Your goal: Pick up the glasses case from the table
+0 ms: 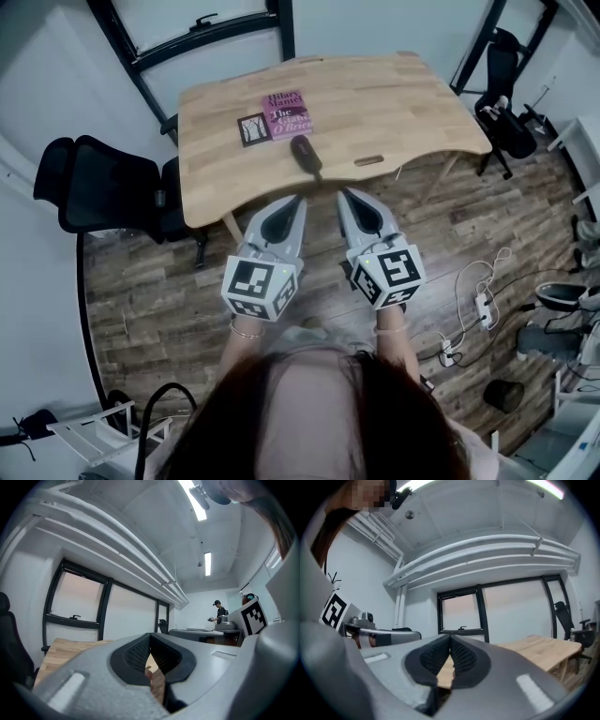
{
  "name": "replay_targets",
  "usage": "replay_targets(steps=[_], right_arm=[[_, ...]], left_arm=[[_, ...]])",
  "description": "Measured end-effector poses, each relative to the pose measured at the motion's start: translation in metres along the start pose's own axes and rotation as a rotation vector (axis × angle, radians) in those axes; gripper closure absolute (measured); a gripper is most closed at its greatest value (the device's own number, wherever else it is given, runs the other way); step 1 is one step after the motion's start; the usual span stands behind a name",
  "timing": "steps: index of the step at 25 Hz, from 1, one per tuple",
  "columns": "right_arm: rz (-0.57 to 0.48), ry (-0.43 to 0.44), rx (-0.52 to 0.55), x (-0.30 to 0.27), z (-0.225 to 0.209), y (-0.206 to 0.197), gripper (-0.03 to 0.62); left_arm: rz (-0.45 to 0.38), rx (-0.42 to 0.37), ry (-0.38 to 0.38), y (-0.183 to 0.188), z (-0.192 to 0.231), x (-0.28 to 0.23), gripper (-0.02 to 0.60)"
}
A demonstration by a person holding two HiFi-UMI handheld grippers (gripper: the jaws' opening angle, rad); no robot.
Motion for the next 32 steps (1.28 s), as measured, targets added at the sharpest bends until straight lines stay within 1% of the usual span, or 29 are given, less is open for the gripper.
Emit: replay_targets(steps=[8, 13, 17, 25, 32], right_arm=[[0.003, -0.036, 0.035, -0.016, 0.000, 0.003, 0.591], [0.000, -0.050, 0.037, -0.024, -0.010, 0.003, 0.591], [0.017, -0.067, 0.060, -0.034, -0.018, -0.001, 0.591], [0.044, -0.070, 0.118, -0.063, -0.036, -0.003, 0.591], [0.077, -0.073, 0.133, -0.090, -0.053, -0.009, 0.591]], left_arm=[[-0.005, 0.007, -0.022, 0.002, 0.010, -0.007, 0.572], [0.003, 0.002, -0.032, 0.001, 0.012, -0.018, 0.572], [0.011, -0.001, -0.028, 0.001, 0.017, -0.028, 0.572], [0.020, 0.007, -0.011, 0.000, 0.033, -0.056, 0.572], [0.043, 0.012, 0.007, -0.005, 0.049, -0.080, 0.572]])
Point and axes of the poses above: the fingertips, and each gripper's own axes: x backward along the fingers, z to its left, y out of its top, the point moved 8 cm from there along x, backward along the fingers, and after that the axes turned 8 degrees about z, right-handed, at the moved point
